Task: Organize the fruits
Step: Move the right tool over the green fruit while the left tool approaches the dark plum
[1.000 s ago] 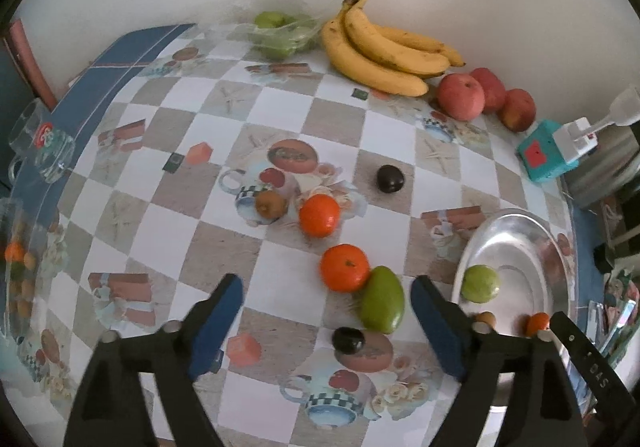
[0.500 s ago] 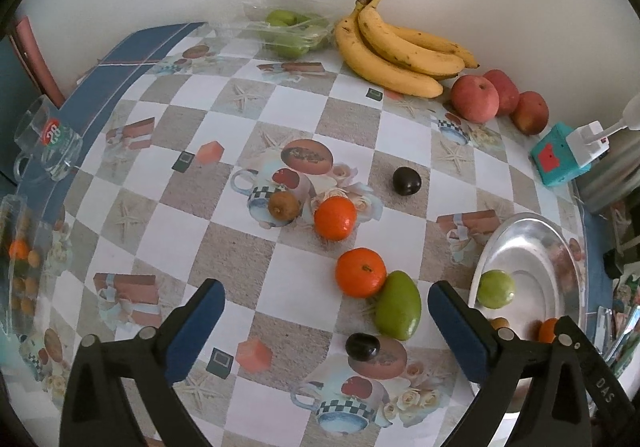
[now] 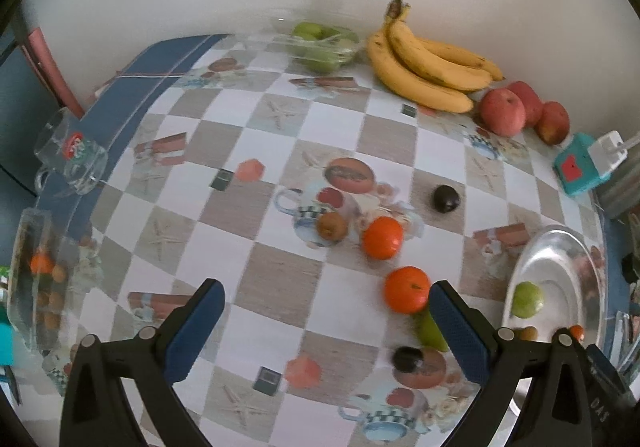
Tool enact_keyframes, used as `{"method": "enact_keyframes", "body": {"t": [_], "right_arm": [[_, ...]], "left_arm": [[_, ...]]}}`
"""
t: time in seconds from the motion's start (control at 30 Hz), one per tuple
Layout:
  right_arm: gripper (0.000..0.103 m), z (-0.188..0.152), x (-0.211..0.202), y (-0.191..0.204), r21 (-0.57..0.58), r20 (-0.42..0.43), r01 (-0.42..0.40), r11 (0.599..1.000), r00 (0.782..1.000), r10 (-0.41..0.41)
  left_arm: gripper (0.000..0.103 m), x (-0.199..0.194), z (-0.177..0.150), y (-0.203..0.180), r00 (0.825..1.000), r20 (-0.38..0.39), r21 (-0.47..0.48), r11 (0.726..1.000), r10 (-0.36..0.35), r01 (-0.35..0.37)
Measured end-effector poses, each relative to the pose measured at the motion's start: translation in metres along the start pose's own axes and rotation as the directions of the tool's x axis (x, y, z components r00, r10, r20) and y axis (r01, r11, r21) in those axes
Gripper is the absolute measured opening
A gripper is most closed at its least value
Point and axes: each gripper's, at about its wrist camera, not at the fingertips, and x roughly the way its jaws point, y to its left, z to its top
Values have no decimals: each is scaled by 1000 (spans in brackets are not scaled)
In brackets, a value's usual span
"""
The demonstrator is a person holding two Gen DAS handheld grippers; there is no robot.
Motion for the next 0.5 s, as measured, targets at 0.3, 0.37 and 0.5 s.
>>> {"method": "enact_keyframes", "body": {"t": [0.3, 0.37, 0.5], "right_arm": [[94, -8, 7, 55, -113, -42, -95, 989, 995, 91], [94, -10, 9, 67, -137, -49, -123, 983, 992, 117], [94, -13, 13, 87, -176, -60, -146, 973, 989, 138]], "left_arm": [[103, 8, 4, 28, 1000, -30, -60, 998, 9, -10], [103, 11, 4, 32, 999, -41, -69, 998, 8, -11], [103, 19, 3, 39, 998, -66, -87, 996, 3, -9]]}}
